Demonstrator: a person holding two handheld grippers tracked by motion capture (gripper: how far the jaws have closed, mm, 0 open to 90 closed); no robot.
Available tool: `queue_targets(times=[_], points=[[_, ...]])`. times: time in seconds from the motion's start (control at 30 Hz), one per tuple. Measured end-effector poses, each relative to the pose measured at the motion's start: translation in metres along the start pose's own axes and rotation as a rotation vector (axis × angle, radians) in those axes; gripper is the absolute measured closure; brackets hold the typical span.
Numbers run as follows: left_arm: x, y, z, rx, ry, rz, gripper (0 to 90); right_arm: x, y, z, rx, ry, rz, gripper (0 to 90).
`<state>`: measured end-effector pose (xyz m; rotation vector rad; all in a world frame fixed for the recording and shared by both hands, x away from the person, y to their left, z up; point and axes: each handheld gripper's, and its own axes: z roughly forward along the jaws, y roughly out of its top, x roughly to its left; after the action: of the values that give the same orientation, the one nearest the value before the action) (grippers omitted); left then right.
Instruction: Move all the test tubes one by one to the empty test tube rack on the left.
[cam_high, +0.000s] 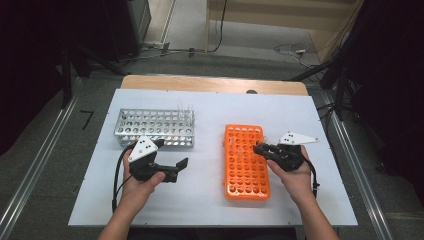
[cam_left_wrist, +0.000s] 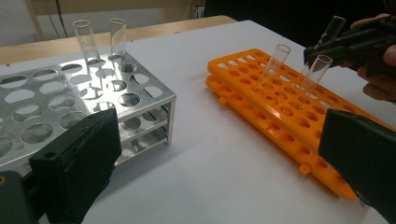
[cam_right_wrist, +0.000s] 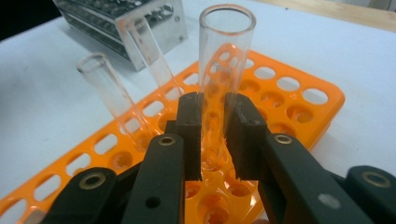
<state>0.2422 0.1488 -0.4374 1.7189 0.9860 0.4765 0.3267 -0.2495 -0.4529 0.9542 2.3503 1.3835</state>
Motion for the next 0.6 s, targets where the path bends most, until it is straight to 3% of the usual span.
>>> queue_targets(times=[0.6], points=[[-0.001,0.002,-0.002,-0.009,-0.012,-0.001,0.0,0.012,0.021,-0.020,-0.065,0.021,-0.019,73.6]])
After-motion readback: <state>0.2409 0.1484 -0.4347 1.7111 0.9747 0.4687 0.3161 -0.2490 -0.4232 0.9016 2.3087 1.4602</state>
